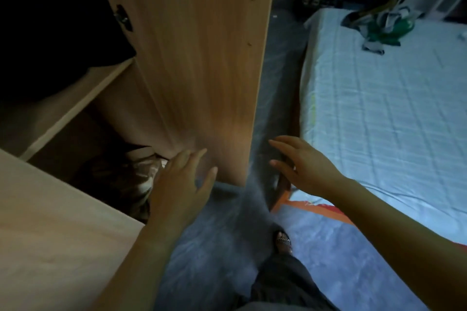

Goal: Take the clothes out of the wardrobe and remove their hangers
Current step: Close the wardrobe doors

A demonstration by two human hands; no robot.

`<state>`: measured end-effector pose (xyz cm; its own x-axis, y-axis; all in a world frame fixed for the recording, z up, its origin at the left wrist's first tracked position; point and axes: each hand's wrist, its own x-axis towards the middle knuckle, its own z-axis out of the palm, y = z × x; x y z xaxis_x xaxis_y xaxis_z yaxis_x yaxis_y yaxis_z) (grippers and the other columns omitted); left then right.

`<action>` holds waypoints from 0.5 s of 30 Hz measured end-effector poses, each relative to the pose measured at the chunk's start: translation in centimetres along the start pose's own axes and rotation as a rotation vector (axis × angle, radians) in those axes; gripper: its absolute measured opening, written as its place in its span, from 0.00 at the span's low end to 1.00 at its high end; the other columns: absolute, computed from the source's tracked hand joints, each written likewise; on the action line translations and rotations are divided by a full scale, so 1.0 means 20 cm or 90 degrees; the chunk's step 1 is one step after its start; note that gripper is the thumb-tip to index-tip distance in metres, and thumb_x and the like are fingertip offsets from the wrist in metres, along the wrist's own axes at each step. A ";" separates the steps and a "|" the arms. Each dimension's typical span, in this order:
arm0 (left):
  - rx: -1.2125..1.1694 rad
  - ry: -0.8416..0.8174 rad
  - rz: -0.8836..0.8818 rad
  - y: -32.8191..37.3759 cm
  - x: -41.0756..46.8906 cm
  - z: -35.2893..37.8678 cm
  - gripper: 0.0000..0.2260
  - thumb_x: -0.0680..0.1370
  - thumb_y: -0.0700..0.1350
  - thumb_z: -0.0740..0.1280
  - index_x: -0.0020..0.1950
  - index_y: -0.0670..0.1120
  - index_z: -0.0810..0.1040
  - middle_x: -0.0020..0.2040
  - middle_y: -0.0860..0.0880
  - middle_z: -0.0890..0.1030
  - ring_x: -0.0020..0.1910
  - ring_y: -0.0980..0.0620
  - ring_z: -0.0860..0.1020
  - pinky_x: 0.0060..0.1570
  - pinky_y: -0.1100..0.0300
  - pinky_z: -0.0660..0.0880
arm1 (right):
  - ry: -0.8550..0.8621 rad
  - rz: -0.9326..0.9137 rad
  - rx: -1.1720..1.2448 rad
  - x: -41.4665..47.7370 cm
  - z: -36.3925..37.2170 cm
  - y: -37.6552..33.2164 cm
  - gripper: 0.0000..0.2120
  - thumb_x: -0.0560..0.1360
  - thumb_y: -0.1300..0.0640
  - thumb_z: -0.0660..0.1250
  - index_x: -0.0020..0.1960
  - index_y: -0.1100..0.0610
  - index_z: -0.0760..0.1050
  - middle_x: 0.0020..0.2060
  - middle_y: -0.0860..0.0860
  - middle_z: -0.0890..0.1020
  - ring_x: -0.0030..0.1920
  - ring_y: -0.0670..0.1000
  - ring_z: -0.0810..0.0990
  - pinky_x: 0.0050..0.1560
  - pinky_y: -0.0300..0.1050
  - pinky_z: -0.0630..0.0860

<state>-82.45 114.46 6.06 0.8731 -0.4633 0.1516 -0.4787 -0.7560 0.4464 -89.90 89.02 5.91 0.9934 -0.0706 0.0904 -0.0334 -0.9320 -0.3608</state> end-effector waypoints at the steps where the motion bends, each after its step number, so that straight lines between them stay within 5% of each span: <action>1: -0.007 -0.016 0.001 0.03 0.02 0.05 0.26 0.74 0.63 0.54 0.64 0.49 0.73 0.61 0.48 0.77 0.59 0.47 0.75 0.56 0.46 0.73 | -0.002 -0.001 0.002 -0.01 0.01 0.05 0.27 0.74 0.42 0.58 0.67 0.57 0.71 0.63 0.59 0.75 0.62 0.59 0.74 0.60 0.49 0.71; 9: 0.017 -0.065 -0.089 0.23 0.37 0.37 0.27 0.74 0.63 0.52 0.67 0.51 0.71 0.65 0.51 0.74 0.64 0.49 0.71 0.61 0.51 0.68 | -0.023 -0.055 0.046 0.45 -0.09 0.52 0.26 0.76 0.42 0.58 0.69 0.56 0.68 0.66 0.57 0.72 0.65 0.56 0.71 0.64 0.50 0.70; 15: 0.004 0.032 -0.198 0.41 0.72 0.49 0.29 0.73 0.64 0.51 0.66 0.50 0.72 0.64 0.50 0.75 0.63 0.48 0.72 0.60 0.51 0.71 | 0.034 -0.191 0.098 1.11 -0.35 0.74 0.25 0.77 0.49 0.64 0.70 0.58 0.66 0.67 0.56 0.71 0.64 0.55 0.72 0.61 0.44 0.67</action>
<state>-74.71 97.02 3.24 0.9812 -0.1857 0.0518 -0.1879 -0.8612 0.4723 -69.03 71.08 9.12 0.9492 0.1758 0.2610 0.2802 -0.8496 -0.4468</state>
